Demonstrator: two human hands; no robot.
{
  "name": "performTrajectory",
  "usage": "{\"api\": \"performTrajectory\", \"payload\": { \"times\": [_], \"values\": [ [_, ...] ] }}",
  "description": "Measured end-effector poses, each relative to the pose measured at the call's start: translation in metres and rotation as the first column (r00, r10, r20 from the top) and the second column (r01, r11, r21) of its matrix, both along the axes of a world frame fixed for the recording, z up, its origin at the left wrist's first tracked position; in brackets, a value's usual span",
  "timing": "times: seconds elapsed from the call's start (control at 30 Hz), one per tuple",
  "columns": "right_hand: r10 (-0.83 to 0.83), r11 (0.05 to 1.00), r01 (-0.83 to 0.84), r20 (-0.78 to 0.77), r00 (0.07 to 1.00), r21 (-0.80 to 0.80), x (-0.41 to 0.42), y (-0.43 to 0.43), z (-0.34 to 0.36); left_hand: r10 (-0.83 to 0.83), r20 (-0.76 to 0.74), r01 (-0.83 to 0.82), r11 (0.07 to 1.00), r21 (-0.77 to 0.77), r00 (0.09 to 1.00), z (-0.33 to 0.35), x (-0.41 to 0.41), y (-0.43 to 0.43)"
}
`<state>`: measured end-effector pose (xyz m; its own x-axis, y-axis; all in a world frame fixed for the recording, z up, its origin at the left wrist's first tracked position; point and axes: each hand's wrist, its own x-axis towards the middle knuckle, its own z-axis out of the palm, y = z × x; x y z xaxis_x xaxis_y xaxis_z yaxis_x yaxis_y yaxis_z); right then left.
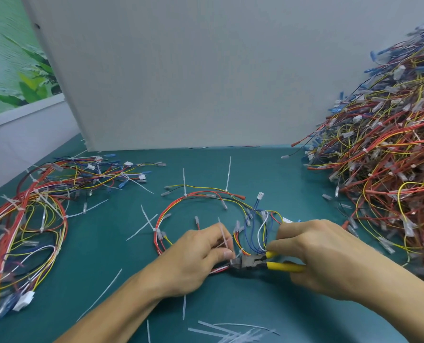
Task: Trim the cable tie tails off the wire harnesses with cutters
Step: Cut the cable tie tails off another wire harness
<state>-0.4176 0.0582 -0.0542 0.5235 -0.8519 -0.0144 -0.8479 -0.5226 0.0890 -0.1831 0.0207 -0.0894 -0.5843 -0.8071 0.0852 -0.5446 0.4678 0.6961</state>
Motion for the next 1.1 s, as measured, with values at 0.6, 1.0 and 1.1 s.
{"api": "performTrajectory", "payload": {
  "times": [0.6,1.0,1.1],
  "values": [
    [0.013,0.999,0.006,0.515,0.857,-0.036,0.009,0.006,0.004,0.298,-0.541,0.000,0.876,0.483,0.787,-0.009,0.001,-0.006],
    [-0.248,0.968,0.215,0.651,0.717,0.131,0.040,0.005,-0.033,0.328,-0.482,-0.145,0.914,0.378,0.813,-0.012,-0.001,-0.007],
    [-0.319,0.947,0.258,0.671,0.670,0.194,0.041,0.004,-0.032,0.274,-0.355,-0.204,0.954,0.220,0.894,-0.013,-0.002,-0.007]
  ]
}}
